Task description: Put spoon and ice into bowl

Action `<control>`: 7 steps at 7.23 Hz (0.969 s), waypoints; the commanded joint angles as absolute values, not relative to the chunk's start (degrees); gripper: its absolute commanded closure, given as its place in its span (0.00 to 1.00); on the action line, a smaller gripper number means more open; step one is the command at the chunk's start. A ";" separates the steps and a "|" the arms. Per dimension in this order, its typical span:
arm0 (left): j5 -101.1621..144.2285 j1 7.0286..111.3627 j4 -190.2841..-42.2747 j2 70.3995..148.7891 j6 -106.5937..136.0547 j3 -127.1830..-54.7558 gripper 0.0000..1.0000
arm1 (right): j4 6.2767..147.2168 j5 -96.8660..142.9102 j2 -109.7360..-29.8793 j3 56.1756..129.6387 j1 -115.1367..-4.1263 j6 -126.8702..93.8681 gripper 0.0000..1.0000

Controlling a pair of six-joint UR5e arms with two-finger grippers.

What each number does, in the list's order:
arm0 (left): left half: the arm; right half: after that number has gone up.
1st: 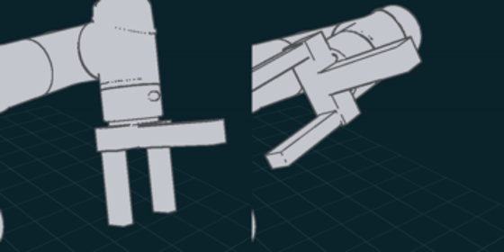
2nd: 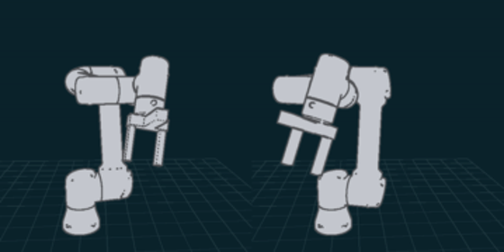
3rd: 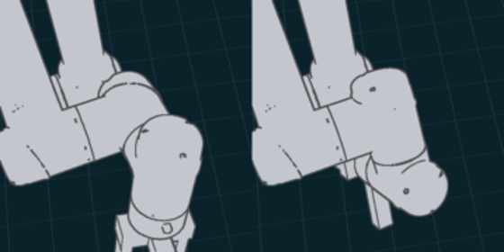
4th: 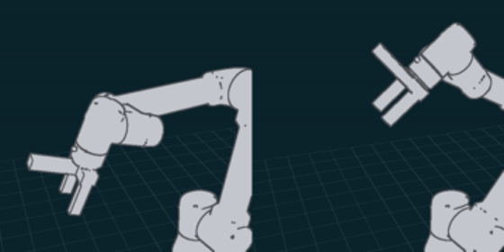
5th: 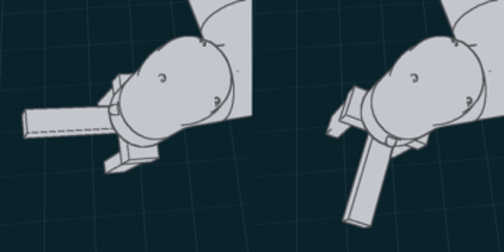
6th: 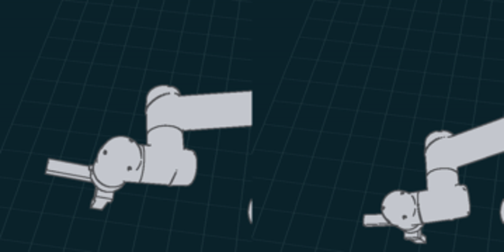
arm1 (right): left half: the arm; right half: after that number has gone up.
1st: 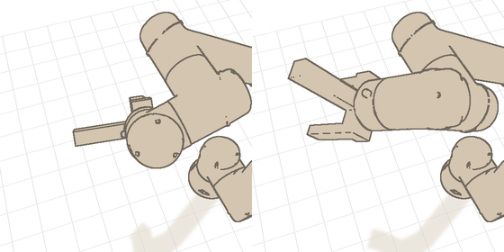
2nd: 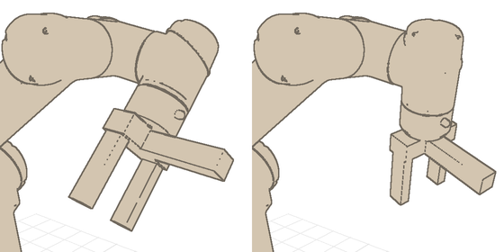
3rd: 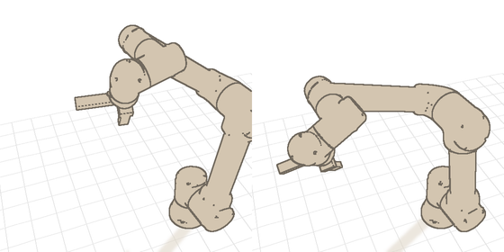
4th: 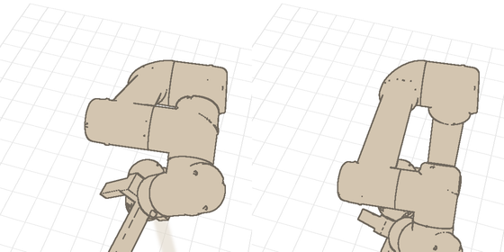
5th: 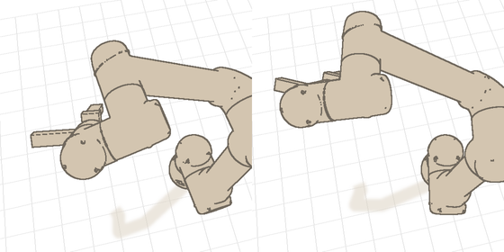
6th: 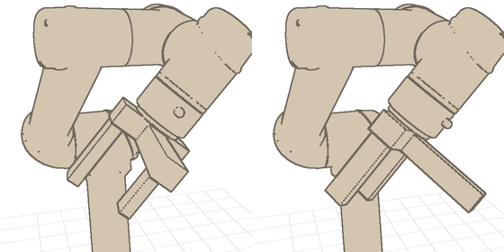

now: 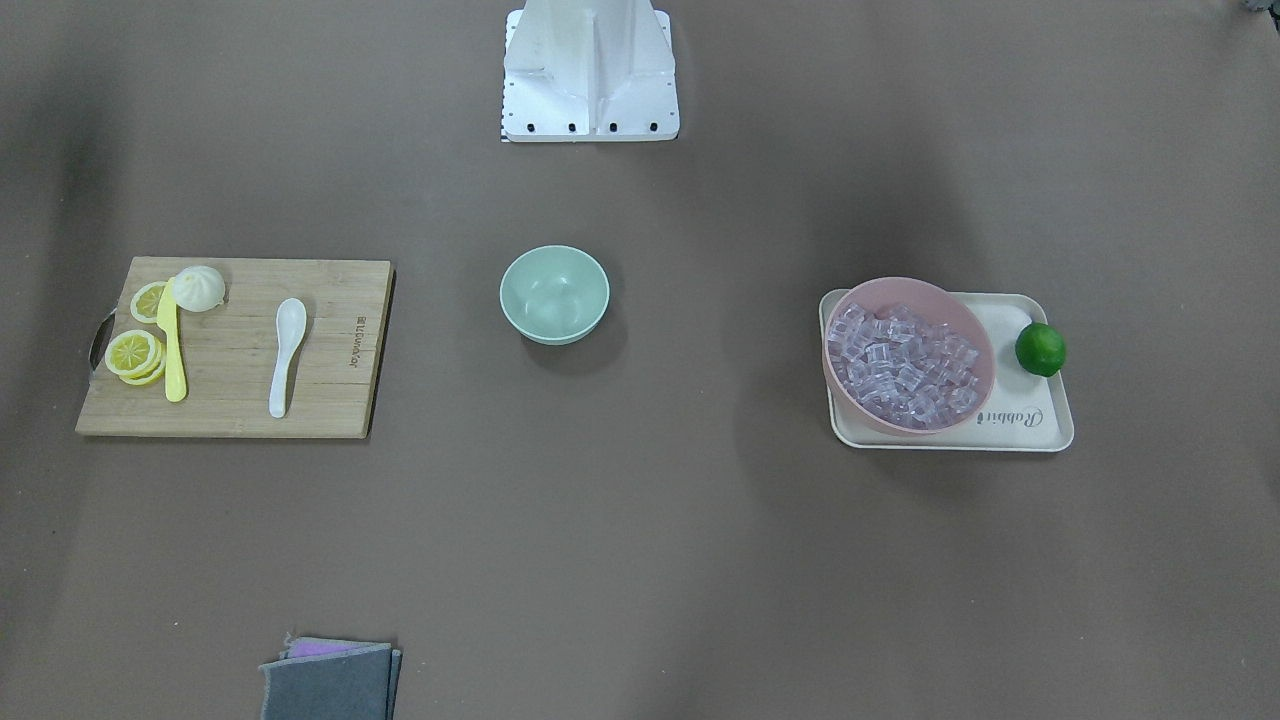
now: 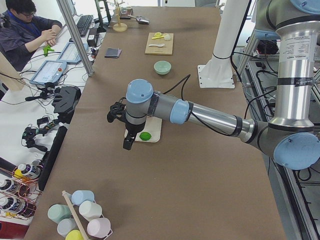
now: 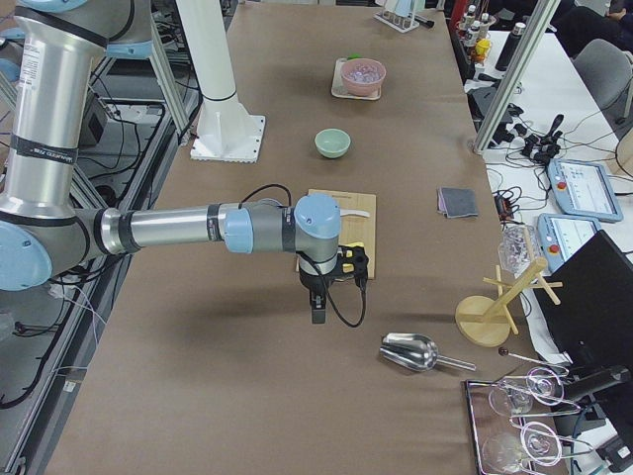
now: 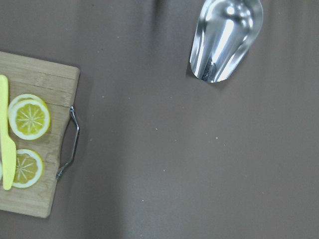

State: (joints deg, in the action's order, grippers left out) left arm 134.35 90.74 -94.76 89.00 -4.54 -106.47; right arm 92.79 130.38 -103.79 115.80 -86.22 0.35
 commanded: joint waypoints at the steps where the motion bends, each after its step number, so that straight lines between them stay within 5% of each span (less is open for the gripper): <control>1: 134.47 90.70 -102.73 90.78 1.54 -103.45 0.02 | 92.64 131.48 -102.67 120.65 -86.22 0.00 0.00; 7: 134.82 90.35 -112.32 90.62 3.34 -99.93 0.02 | 84.84 131.31 -100.79 118.92 -86.22 -0.18 0.00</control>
